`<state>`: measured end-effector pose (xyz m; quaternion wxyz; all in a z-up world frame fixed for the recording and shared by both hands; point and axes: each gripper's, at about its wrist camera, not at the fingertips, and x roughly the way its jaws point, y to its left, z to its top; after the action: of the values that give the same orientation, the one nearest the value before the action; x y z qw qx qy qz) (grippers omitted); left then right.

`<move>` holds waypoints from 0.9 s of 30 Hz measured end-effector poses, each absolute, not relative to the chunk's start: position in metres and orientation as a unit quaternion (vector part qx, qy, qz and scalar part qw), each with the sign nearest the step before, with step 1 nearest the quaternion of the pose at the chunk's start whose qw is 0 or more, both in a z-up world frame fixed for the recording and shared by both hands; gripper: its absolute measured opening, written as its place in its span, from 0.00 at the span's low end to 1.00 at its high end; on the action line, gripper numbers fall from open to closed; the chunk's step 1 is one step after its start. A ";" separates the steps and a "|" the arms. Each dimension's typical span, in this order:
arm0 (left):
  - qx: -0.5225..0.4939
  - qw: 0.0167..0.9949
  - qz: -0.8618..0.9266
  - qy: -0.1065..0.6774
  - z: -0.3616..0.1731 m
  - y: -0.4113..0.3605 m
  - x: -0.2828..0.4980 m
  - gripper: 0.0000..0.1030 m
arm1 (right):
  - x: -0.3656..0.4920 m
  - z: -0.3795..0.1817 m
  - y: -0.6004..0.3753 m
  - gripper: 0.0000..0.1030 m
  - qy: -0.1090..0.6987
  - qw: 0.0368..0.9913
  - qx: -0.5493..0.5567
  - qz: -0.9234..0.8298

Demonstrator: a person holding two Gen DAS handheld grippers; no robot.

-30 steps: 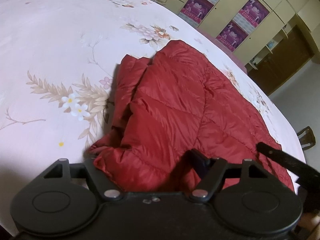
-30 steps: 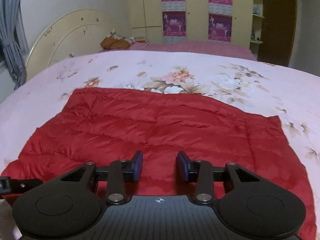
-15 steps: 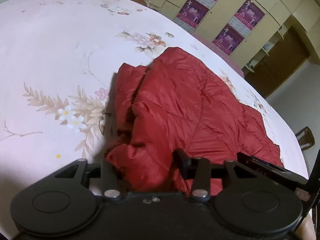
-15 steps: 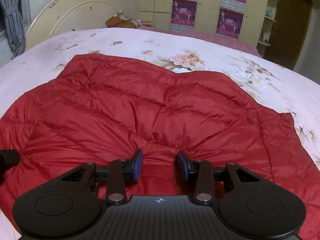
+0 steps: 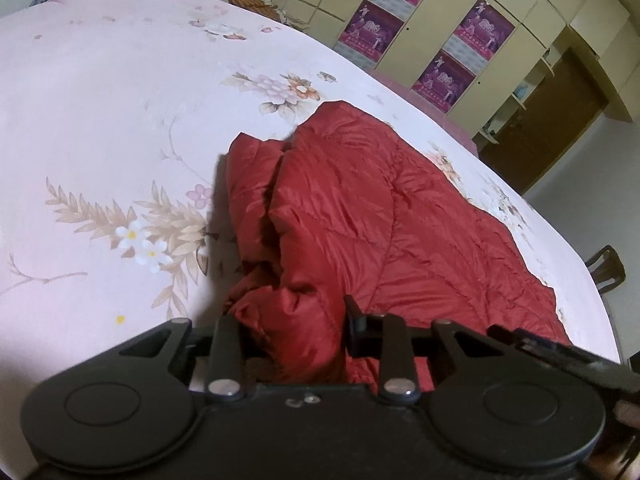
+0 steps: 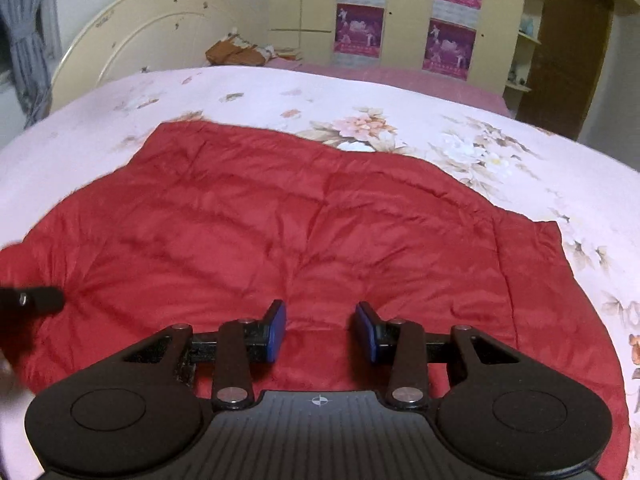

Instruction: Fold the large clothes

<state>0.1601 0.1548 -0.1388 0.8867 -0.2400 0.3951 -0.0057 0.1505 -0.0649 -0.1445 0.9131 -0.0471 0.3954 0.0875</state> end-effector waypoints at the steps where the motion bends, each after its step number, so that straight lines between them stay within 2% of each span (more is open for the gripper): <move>1: -0.240 0.887 -0.006 0.394 -0.139 0.155 0.160 0.28 | 0.152 -0.150 -0.063 0.38 0.400 0.911 -0.047 0.086; 10: -0.240 0.895 0.000 0.375 -0.128 0.153 0.156 0.21 | 0.161 -0.166 -0.061 0.38 0.403 0.909 -0.060 0.092; 20: -0.171 0.931 -0.010 0.322 -0.077 0.111 0.152 0.19 | 0.164 -0.169 -0.079 0.38 0.401 0.906 -0.032 0.135; 27: -0.121 0.947 -0.048 0.292 -0.039 0.058 0.154 0.19 | 0.166 -0.140 -0.109 0.38 0.399 0.904 0.004 0.153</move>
<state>0.1544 0.0581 -0.0390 0.9474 -0.1209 0.2925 -0.0478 0.1656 -0.1091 -0.1400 0.9039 0.0040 0.3992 0.1534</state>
